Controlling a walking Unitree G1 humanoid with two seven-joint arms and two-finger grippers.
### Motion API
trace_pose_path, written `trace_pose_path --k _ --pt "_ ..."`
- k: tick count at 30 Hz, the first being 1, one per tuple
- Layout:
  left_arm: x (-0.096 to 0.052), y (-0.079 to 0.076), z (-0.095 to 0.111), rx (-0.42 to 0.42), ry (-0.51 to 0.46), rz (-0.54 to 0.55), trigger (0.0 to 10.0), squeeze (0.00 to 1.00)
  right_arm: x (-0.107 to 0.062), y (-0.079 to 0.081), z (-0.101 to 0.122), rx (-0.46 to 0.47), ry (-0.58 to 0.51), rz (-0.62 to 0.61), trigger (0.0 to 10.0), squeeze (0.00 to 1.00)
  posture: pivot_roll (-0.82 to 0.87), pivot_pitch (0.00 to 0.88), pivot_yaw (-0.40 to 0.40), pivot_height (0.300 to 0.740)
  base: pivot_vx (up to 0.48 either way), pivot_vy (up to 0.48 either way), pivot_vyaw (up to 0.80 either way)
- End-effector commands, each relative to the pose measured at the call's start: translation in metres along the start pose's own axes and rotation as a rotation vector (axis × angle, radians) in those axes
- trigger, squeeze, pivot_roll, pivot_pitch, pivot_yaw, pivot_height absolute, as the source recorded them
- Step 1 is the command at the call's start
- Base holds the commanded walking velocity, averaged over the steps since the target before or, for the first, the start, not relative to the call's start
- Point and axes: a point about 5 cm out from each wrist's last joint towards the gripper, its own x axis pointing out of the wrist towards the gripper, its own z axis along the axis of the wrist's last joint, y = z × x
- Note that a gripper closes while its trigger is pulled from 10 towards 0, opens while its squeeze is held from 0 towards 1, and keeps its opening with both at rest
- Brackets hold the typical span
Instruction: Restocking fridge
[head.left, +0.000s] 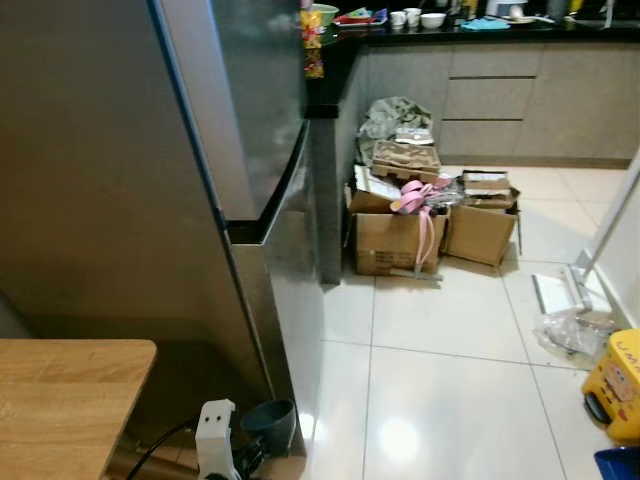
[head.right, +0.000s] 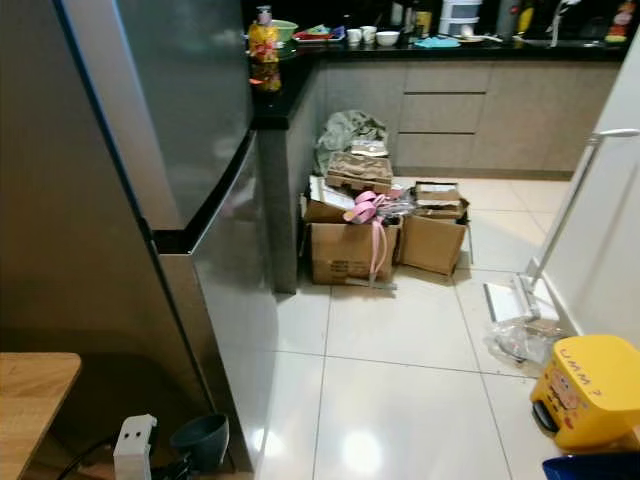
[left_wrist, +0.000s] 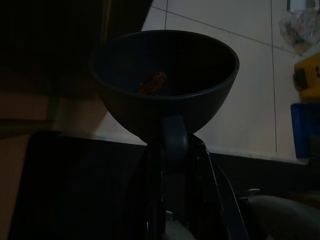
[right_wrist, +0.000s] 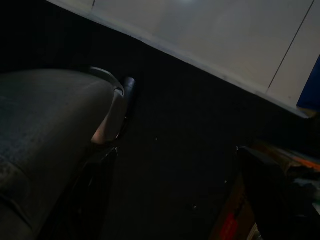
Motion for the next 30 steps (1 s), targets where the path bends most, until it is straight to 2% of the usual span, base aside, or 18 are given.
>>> trace_pose_path --k 1,8,12,30 --pt "0.0 0.0 0.001 0.006 -0.012 0.006 10.0 0.0 0.0 0.002 0.0 0.008 -0.006 0.003 10.0 0.0 -0.11 0.0 0.021 0.74 0.0 0.0 0.76" --pt "0.001 -0.005 -0.004 -0.011 0.001 -0.021 10.0 0.0 0.0 0.001 0.001 0.009 -0.009 -0.006 10.0 0.0 -0.11 0.0 0.019 0.74 0.0 0.0 0.76" --pt "0.001 -0.007 -0.006 -0.02 0.017 -0.04 10.0 0.0 0.0 0.0 0.002 0.01 -0.02 -0.022 10.0 0.0 -0.11 0.0 0.018 0.74 0.0 -0.388 0.67" --pt "0.0 -0.008 -0.01 -0.033 0.027 -0.047 10.0 0.0 0.0 0.001 0.002 0.001 -0.017 -0.008 10.0 0.0 -0.11 0.0 0.016 0.74 0.0 -0.457 0.0"
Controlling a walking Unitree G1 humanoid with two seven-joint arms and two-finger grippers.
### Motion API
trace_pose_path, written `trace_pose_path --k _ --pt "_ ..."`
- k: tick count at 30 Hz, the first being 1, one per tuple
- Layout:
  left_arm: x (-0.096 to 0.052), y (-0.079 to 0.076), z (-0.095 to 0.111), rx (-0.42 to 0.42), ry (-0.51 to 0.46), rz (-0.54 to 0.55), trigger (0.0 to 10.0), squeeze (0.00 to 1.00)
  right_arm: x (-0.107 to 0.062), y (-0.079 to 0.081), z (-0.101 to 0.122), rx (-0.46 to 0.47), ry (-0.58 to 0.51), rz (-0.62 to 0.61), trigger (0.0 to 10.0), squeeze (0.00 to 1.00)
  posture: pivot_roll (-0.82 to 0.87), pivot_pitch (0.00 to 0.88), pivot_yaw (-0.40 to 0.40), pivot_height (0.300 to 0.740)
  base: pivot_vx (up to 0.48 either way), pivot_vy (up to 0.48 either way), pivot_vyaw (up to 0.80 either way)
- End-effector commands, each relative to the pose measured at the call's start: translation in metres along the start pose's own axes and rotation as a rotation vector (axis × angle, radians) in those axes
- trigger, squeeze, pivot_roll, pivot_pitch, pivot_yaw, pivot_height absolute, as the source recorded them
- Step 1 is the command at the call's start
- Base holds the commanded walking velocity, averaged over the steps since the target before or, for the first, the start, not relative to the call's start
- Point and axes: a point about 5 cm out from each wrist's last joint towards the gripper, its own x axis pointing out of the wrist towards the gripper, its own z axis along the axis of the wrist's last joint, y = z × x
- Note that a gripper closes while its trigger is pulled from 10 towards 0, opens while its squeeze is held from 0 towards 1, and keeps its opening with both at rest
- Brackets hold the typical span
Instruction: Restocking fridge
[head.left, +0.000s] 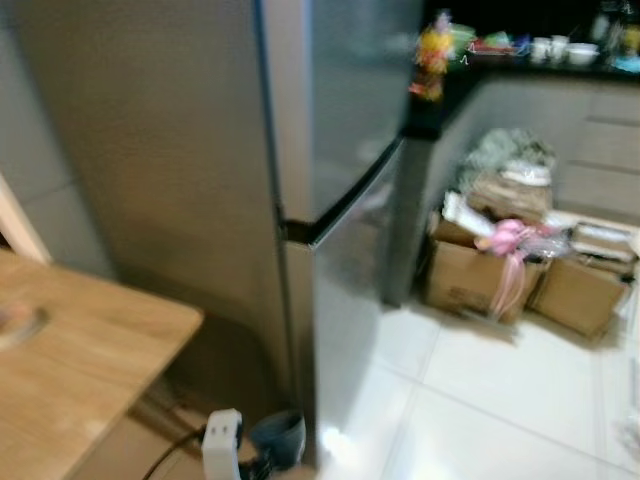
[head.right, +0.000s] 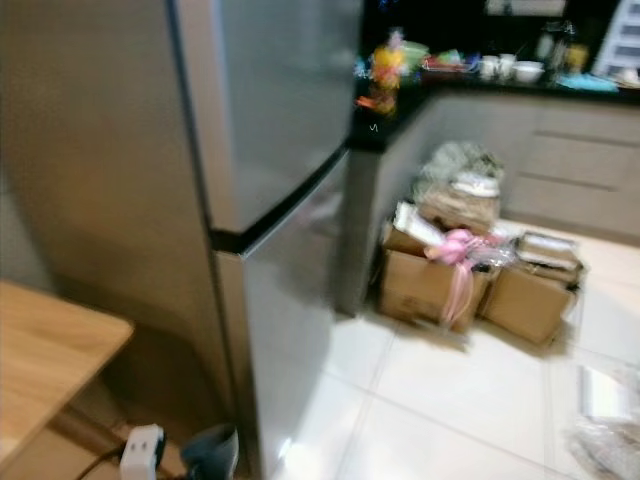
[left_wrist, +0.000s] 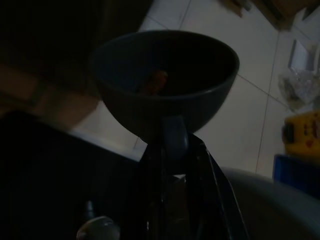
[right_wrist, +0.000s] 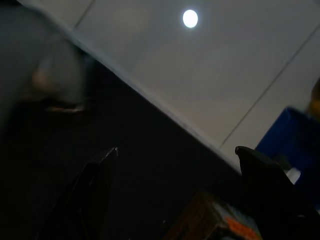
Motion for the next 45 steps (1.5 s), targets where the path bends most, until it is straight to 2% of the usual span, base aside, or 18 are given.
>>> trace_pose_path --k 1,12,15,45 --pt "-0.0002 0.0004 0.0003 0.003 0.002 -0.002 10.0 0.0 0.0009 -0.0012 0.0095 0.003 -0.029 0.002 10.0 0.0 -0.11 0.0 0.016 0.74 0.0 -0.454 0.71" --pt "0.0006 -0.0007 0.0005 0.0 0.0 -0.004 10.0 0.0 0.0011 -0.0002 0.0093 -0.013 -0.02 0.018 10.0 0.0 -0.11 0.0 0.017 0.74 0.0 -0.427 0.77" --pt "0.0011 -0.0005 0.0015 -0.02 -0.013 0.007 10.0 0.0 0.0011 0.0002 0.0096 -0.016 -0.021 0.025 10.0 0.0 -0.11 0.0 0.017 0.74 0.0 0.0 0.79" --pt "0.0032 -0.0037 0.0037 -0.011 -0.021 -0.01 10.0 0.0 0.001 -0.0004 0.0129 -0.073 -0.043 0.024 10.0 0.0 -0.11 0.0 0.014 0.74 0.0 0.0 0.79"
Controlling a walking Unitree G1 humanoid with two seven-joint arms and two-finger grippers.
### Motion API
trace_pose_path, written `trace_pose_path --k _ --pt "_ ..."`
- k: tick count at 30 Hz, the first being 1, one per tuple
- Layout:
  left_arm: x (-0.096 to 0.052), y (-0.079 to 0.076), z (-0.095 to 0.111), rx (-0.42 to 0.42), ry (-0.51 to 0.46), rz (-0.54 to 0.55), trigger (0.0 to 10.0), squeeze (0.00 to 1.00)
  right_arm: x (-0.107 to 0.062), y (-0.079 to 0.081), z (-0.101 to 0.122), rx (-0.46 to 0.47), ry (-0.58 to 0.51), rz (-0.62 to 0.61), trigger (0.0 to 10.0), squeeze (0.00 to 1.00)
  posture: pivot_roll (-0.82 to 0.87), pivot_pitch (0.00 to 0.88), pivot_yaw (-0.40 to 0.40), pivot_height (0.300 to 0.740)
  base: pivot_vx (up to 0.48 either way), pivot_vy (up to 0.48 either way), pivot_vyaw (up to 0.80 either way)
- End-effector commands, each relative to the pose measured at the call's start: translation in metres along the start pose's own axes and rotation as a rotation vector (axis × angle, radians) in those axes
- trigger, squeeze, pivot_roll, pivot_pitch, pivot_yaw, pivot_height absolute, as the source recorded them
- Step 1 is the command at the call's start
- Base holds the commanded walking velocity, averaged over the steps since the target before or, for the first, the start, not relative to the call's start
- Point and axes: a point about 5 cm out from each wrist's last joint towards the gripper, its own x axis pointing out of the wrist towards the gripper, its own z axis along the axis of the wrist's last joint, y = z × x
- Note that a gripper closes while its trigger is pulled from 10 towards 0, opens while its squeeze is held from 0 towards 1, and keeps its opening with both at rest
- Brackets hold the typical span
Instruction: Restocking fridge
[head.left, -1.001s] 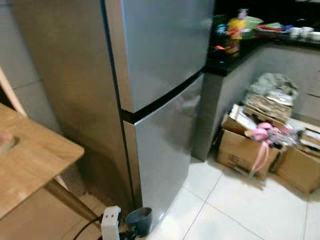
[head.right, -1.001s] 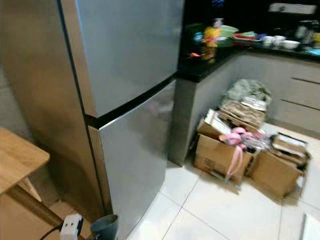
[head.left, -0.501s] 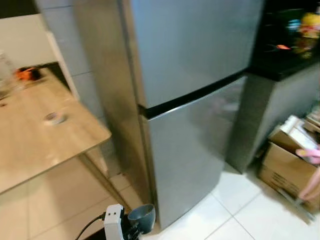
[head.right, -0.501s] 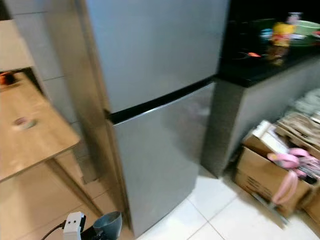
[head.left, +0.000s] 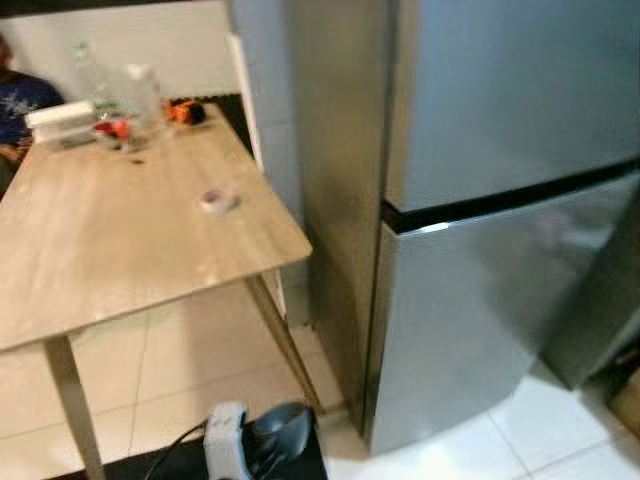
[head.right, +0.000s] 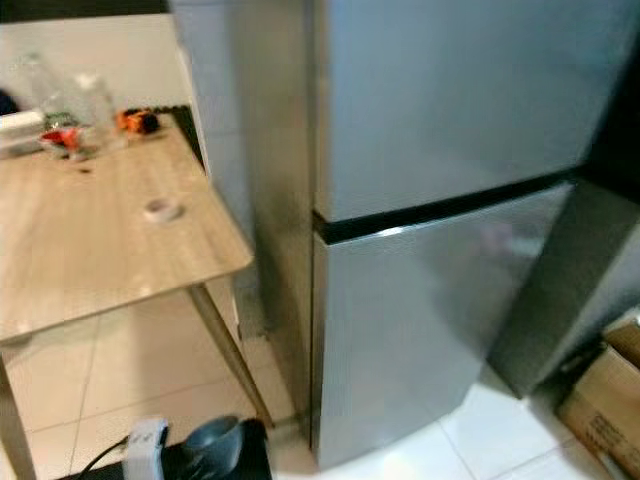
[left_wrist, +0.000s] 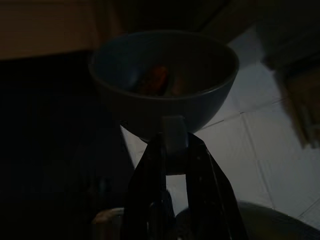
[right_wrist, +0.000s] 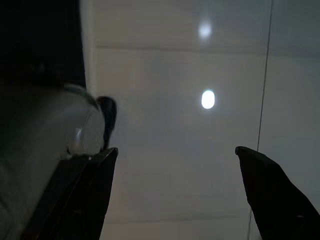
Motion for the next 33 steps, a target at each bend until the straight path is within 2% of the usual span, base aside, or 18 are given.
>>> trace_pose_path --k 1,6,11,28,33 --pt "-0.0003 -0.0015 -0.0036 -0.001 0.009 -0.003 10.0 0.0 -0.0012 0.0006 -0.0084 -0.01 0.028 -0.002 10.0 0.0 -0.11 0.0 0.014 0.74 0.0 0.0 0.79" --pt "0.0002 -0.0023 -0.0038 0.003 0.011 -0.005 10.0 0.0 -0.0014 -0.0012 -0.0082 -0.034 0.03 -0.027 10.0 0.0 -0.11 0.0 0.011 0.74 0.0 0.0 0.79" --pt "-0.0002 -0.003 -0.0055 0.015 0.023 -0.014 10.0 0.0 -0.0015 -0.002 -0.0083 -0.028 0.028 -0.04 10.0 0.0 -0.11 0.0 0.011 0.74 0.0 0.0 0.08" --pt "-0.0011 -0.0031 -0.0071 -0.004 0.017 -0.02 10.0 0.0 -0.0014 -0.0018 -0.0072 -0.03 0.015 -0.041 10.0 0.0 -0.11 0.0 0.011 0.74 0.0 -0.426 0.0" --pt "-0.0013 -0.0012 -0.0067 -0.002 0.017 0.009 10.0 0.0 -0.0015 -0.0021 -0.0065 -0.023 0.004 -0.048 10.0 0.0 -0.11 0.0 0.011 0.74 0.0 -0.06 0.0"
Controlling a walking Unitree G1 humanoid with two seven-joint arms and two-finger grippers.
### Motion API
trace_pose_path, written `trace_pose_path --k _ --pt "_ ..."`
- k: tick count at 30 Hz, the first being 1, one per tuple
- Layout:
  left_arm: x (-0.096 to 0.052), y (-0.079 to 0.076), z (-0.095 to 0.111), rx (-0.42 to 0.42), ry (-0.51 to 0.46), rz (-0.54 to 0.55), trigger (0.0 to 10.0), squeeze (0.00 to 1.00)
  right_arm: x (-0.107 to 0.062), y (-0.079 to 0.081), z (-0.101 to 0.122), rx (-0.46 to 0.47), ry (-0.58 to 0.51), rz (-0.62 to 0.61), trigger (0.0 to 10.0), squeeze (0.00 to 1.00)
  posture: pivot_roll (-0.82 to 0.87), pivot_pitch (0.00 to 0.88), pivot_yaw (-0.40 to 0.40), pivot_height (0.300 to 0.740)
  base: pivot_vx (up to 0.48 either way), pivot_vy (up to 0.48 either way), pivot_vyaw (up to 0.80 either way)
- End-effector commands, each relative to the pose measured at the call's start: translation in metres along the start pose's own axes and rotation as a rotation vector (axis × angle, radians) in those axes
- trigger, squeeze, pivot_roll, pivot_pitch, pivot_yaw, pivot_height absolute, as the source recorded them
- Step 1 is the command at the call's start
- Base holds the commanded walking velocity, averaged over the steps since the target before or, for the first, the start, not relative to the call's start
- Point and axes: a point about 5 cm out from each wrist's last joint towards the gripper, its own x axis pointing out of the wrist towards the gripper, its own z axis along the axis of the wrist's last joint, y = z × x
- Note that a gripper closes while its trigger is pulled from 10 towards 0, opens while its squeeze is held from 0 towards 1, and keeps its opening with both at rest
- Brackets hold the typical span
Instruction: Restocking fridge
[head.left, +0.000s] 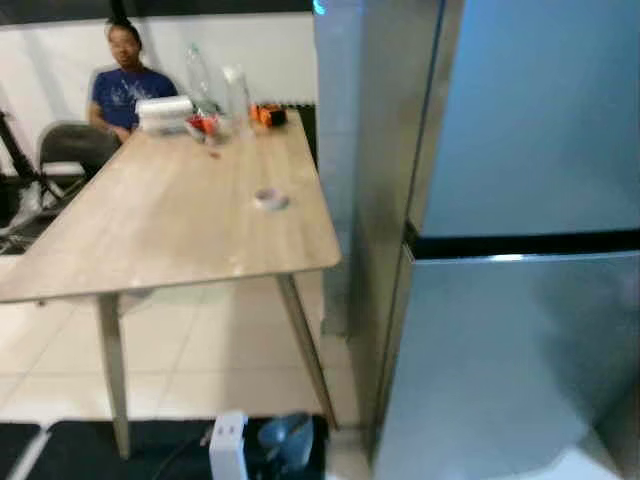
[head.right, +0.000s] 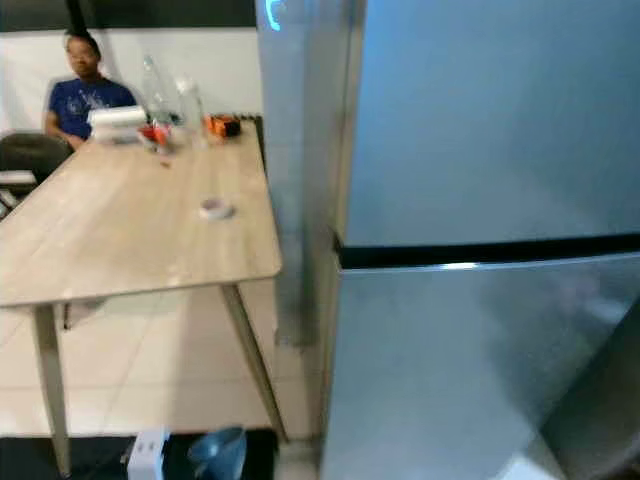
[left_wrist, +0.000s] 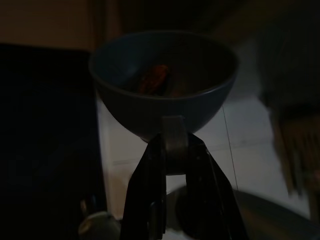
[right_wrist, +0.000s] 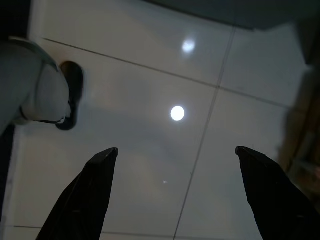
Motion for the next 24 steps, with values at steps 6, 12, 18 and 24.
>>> trace_pose_path --k 6,12,18,24 --pt "-0.001 0.002 0.002 0.001 -0.006 0.009 10.0 0.0 0.0 0.0 0.011 -0.02 -0.097 -0.035 10.0 0.0 -0.11 0.0 0.011 0.74 0.0 0.0 0.0" --pt "-0.001 0.002 0.002 0.002 -0.006 0.005 10.0 0.0 -0.001 0.0 0.019 -0.044 -0.19 -0.034 10.0 0.0 -0.11 0.0 0.011 0.74 0.0 0.0 0.0" --pt "-0.001 0.004 0.004 0.01 -0.014 0.008 10.0 0.0 -0.031 -0.067 0.176 -0.068 -0.629 0.18 10.0 0.0 -0.11 0.0 0.011 0.74 0.0 0.0 0.0" --pt "-0.001 0.004 0.006 0.012 -0.025 0.02 10.0 0.0 -0.074 -0.079 0.236 -0.155 -0.898 0.494 10.0 0.0 -0.11 0.0 0.006 0.74 0.0 0.0 0.0"
